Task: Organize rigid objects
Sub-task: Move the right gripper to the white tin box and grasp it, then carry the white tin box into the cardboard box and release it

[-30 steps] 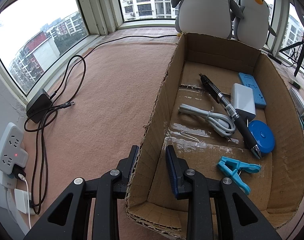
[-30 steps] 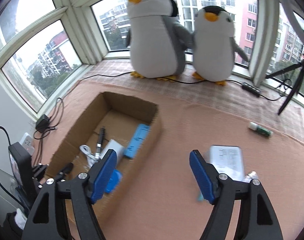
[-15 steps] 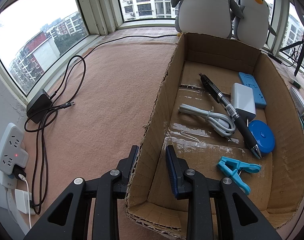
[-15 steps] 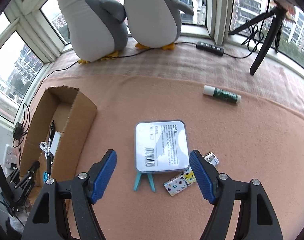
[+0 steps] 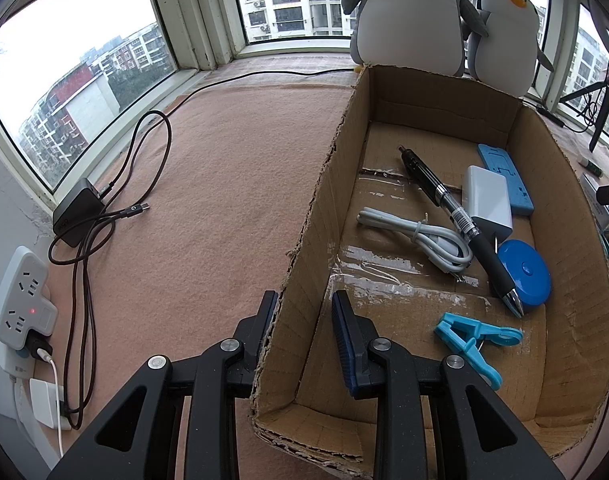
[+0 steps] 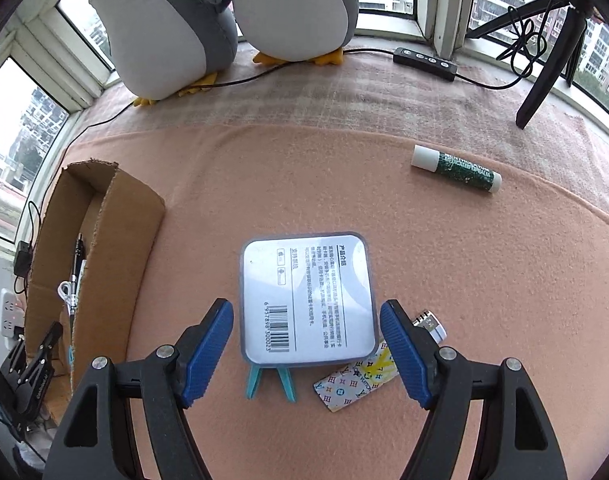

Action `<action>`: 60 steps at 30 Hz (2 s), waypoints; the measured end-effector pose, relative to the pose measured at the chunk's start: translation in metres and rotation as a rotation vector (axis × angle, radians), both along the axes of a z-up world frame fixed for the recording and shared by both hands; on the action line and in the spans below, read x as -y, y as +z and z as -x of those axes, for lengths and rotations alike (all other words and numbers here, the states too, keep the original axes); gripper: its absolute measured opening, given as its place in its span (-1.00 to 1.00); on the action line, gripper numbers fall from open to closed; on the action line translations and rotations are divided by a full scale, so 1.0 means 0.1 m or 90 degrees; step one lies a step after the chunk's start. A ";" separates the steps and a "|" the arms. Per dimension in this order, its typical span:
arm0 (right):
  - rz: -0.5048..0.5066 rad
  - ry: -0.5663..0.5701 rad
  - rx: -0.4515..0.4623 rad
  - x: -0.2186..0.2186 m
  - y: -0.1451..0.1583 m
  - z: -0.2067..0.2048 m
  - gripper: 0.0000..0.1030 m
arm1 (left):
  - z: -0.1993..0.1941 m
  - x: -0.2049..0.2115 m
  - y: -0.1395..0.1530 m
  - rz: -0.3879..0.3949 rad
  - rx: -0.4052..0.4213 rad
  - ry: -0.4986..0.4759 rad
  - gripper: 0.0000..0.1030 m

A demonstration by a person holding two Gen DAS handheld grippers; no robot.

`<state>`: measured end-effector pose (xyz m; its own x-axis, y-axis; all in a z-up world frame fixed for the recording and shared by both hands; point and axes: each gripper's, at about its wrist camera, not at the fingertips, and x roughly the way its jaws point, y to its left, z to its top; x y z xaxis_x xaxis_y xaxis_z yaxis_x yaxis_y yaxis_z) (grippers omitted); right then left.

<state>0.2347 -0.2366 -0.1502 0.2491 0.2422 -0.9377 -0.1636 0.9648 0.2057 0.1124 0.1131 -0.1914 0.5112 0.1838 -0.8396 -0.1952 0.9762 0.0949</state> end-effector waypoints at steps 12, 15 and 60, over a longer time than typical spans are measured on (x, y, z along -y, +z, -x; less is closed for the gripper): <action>0.012 0.003 -0.009 -0.04 -0.09 -0.05 0.30 | 0.00 0.00 0.00 0.000 0.000 0.000 -0.43; 0.010 0.002 -0.007 -0.04 -0.09 -0.04 0.30 | 0.00 0.00 0.00 0.000 0.000 0.000 -0.43; -0.067 0.135 0.139 -1.68 0.71 0.20 0.28 | 0.00 0.00 0.00 -0.001 0.000 0.000 -0.43</action>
